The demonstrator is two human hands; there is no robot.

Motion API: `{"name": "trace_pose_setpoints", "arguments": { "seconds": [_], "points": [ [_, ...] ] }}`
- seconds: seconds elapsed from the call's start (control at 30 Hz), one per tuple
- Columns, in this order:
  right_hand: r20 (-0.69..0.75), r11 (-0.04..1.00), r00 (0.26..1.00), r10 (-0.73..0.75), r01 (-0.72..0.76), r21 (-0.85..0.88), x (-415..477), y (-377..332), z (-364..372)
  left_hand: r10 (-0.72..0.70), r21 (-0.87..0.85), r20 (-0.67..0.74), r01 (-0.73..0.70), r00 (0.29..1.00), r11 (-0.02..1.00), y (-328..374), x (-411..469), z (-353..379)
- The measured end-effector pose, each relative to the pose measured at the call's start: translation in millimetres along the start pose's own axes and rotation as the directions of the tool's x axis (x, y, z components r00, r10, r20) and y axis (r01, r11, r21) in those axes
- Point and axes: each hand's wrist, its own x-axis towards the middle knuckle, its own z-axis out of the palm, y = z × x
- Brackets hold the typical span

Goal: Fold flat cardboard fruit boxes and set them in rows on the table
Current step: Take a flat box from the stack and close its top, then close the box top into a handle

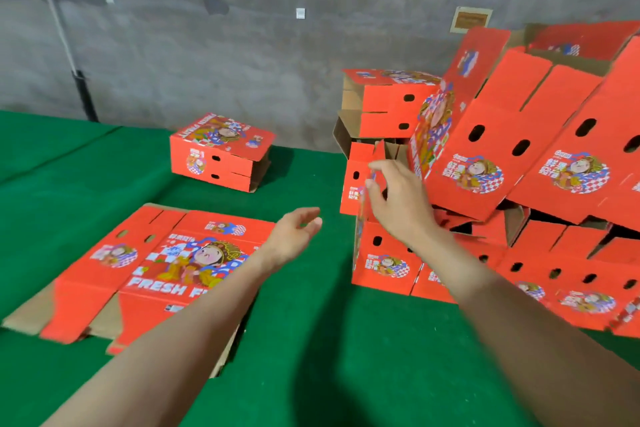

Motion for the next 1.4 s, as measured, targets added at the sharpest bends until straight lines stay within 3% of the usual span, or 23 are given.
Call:
{"name": "trace_pose_setpoints", "arguments": {
  "seconds": [0.07,0.17,0.27,0.47,0.57,0.67,0.73,0.8,0.87,0.93,1.0,1.1,1.23,1.33,1.4],
  "points": [
    [0.182,1.000,0.983,-0.020,0.020,0.004,-24,-16,34,-0.069,0.021,-0.036,0.070,0.997,0.997,-34,-15,-31],
    [0.457,0.999,0.890,0.014,0.010,-0.048,-56,-30,87,-0.201,0.090,-0.141,0.215,0.969,0.972,-92,-42,-88],
    [0.596,0.996,0.800,0.076,-0.033,-0.082,-77,-45,132,-0.306,0.159,-0.295,0.362,0.905,0.918,-146,-66,-140],
    [0.707,0.992,0.696,0.124,-0.106,-0.070,-92,-81,197,-0.396,0.319,-0.343,0.502,0.852,0.804,-224,-87,-189],
    [0.732,0.984,0.663,0.157,-0.164,-0.063,-100,-90,221,-0.394,0.474,-0.273,0.479,0.878,0.739,-246,-81,-191],
    [0.745,0.963,0.625,0.233,-0.255,-0.087,-110,-90,236,-0.443,0.696,-0.148,0.412,0.884,0.588,-262,-77,-179],
    [0.753,0.932,0.581,0.310,-0.341,-0.121,-115,-86,243,-0.417,0.736,-0.103,0.351,0.903,0.579,-266,-80,-168],
    [0.755,0.867,0.513,0.408,-0.476,-0.145,-118,-80,249,-0.298,0.644,-0.106,0.294,0.949,0.706,-267,-84,-161],
    [0.742,0.760,0.446,0.501,-0.636,-0.131,-118,-76,254,-0.251,0.399,-0.174,0.301,0.952,0.866,-259,-90,-159],
    [0.711,0.580,0.371,0.597,-0.812,-0.064,-114,-74,257,-0.268,0.191,-0.311,0.337,0.912,0.922,-252,-95,-167],
    [0.689,0.412,0.302,0.658,-0.911,0.006,-111,-73,257,-0.304,0.102,-0.404,0.373,0.863,0.922,-245,-99,-177],
    [0.696,0.270,0.254,0.672,-0.959,0.090,-101,-76,251,-0.276,0.140,-0.381,0.350,0.882,0.926,-235,-106,-192],
    [0.696,0.168,0.266,0.667,-0.964,0.207,-74,-72,228,-0.091,0.334,-0.133,0.131,0.987,0.933,-218,-116,-208],
    [0.707,0.116,0.279,0.650,-0.956,0.271,-55,-69,199,0.090,0.495,0.052,-0.104,0.995,0.862,-201,-121,-213],
    [0.724,0.060,0.276,0.633,-0.949,0.309,-49,-68,179,0.229,0.610,0.023,-0.195,0.973,0.768,-187,-119,-212]
  ]
}}
